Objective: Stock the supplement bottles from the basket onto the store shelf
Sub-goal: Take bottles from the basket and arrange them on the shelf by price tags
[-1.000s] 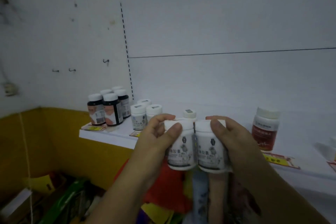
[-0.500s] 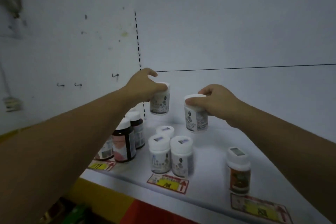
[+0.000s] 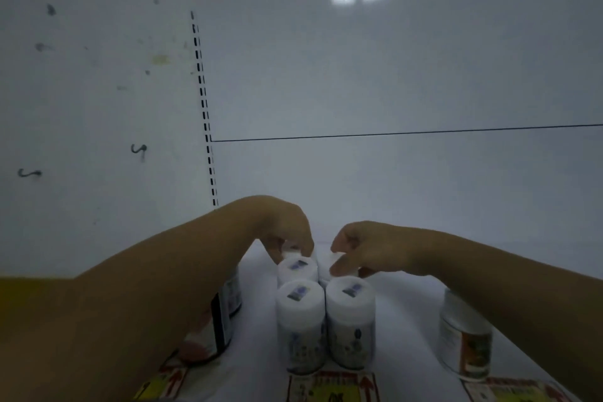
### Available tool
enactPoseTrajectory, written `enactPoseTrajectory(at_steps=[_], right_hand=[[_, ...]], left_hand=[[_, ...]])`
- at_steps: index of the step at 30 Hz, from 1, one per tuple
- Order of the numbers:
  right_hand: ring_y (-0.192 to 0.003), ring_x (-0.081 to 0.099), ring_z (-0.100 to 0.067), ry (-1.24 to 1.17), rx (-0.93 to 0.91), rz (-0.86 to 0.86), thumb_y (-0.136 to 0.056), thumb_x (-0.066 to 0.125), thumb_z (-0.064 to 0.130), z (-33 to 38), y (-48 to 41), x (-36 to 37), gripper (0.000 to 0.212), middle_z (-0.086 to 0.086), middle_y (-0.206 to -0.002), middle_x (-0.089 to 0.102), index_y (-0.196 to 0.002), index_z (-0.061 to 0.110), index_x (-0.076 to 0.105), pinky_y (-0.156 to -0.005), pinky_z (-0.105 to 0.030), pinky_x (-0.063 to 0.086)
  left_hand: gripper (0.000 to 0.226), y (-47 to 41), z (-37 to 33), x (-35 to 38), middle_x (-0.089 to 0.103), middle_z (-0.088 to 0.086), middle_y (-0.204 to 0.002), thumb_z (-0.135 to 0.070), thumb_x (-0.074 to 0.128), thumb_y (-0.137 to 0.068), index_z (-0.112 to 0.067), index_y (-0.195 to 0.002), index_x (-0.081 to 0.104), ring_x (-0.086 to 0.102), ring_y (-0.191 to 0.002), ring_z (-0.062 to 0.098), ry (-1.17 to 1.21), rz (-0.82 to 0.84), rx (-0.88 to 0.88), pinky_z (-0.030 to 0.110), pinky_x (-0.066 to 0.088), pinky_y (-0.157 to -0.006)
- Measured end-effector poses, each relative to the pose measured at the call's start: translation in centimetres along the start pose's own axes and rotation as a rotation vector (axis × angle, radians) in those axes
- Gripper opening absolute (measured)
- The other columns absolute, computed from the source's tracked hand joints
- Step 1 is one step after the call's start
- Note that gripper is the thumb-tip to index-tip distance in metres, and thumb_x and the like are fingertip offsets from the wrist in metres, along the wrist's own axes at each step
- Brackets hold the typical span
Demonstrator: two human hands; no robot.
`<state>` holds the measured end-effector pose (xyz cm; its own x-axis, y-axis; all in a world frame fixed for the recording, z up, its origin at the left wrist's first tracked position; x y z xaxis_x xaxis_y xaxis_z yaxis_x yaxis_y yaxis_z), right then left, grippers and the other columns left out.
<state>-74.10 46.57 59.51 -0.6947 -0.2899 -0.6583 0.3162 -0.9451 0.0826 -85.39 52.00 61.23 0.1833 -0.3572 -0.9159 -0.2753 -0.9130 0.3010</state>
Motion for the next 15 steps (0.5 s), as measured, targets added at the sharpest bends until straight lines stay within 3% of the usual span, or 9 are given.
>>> enactPoseTrajectory(at_steps=[3, 6, 8, 10, 12, 15], right_hand=[[-0.092, 0.059, -0.012, 0.06, 0.009, 0.019, -0.079, 0.07, 0.03, 0.2, 0.4, 0.4, 0.028, 0.004, -0.104, 0.057, -0.101, 0.024, 0.055, -0.073, -0.02, 0.052], [-0.103, 0.057, -0.015, 0.125, -0.015, -0.053, -0.083, 0.063, 0.043, 0.5, 0.9, 0.1, 0.035, 0.003, -0.117, 0.058, -0.111, 0.024, 0.056, -0.085, -0.026, 0.049], [-0.117, 0.051, -0.017, 0.372, -0.07, -0.246, -0.086, 0.054, 0.051, 1.1, 1.3, -2.1, 0.051, 0.001, -0.136, 0.051, -0.128, 0.023, 0.048, -0.094, -0.028, 0.04], [-0.134, 0.036, -0.021, 0.707, -0.065, -0.429, -0.09, 0.045, 0.053, 1.3, 2.3, -5.4, 0.062, -0.002, -0.15, 0.035, -0.141, 0.021, 0.033, -0.106, -0.034, 0.03], [-0.144, 0.017, -0.022, 0.914, 0.037, -0.463, -0.091, 0.04, 0.055, 0.5, 3.7, -8.2, 0.069, -0.005, -0.157, 0.02, -0.147, 0.018, 0.021, -0.114, -0.039, 0.018], [-0.146, 0.004, -0.024, 0.972, 0.158, -0.462, -0.092, 0.034, 0.058, -1.2, 6.8, -11.2, 0.073, -0.008, -0.159, 0.01, -0.148, 0.015, 0.014, -0.117, -0.043, 0.01]], left_hand=[[0.043, 0.2, -0.5, 0.5, 0.062, 0.005, -0.096, -0.019, 0.067, -0.081, -0.008, -0.121, 0.059, 0.061, -0.077, 0.015, 0.058, 0.032, 0.023, 0.03, 0.058, -0.069], [0.047, 0.8, -1.2, 0.5, 0.058, 0.007, -0.115, -0.037, 0.059, -0.087, -0.013, -0.127, 0.053, 0.056, -0.102, 0.022, -0.038, 0.028, 0.051, 0.041, 0.053, -0.09], [0.06, 1.0, -2.0, -0.9, 0.043, 0.008, -0.144, -0.049, 0.044, -0.093, -0.015, -0.142, 0.037, 0.041, -0.13, 0.026, -0.303, -0.071, 0.099, 0.042, 0.033, -0.108], [0.071, 1.2, -4.4, -3.6, 0.024, 0.006, -0.157, -0.058, 0.036, -0.092, -0.016, -0.148, 0.022, 0.025, -0.143, 0.024, -0.453, -0.227, 0.191, 0.04, 0.019, -0.115], [0.074, 2.1, -7.4, -6.1, 0.019, 0.007, -0.158, -0.062, 0.034, -0.09, -0.019, -0.149, 0.019, 0.017, -0.145, 0.025, -0.397, -0.36, 0.275, 0.041, 0.015, -0.118], [0.072, 3.7, -12.5, -6.2, 0.007, 0.002, -0.161, -0.063, 0.028, -0.09, -0.025, -0.15, 0.013, 0.0, -0.148, 0.022, -0.353, -0.424, 0.418, 0.047, 0.006, -0.119]])
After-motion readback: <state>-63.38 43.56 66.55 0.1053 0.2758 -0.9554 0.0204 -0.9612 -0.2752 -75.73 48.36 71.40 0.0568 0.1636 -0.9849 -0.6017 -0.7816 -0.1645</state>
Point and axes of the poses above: each hand's wrist, its own y-axis away from the middle knuckle, its own x-axis out of the palm, z = x × y, the point moved 9 cm from there along -y, towards the middle knuckle
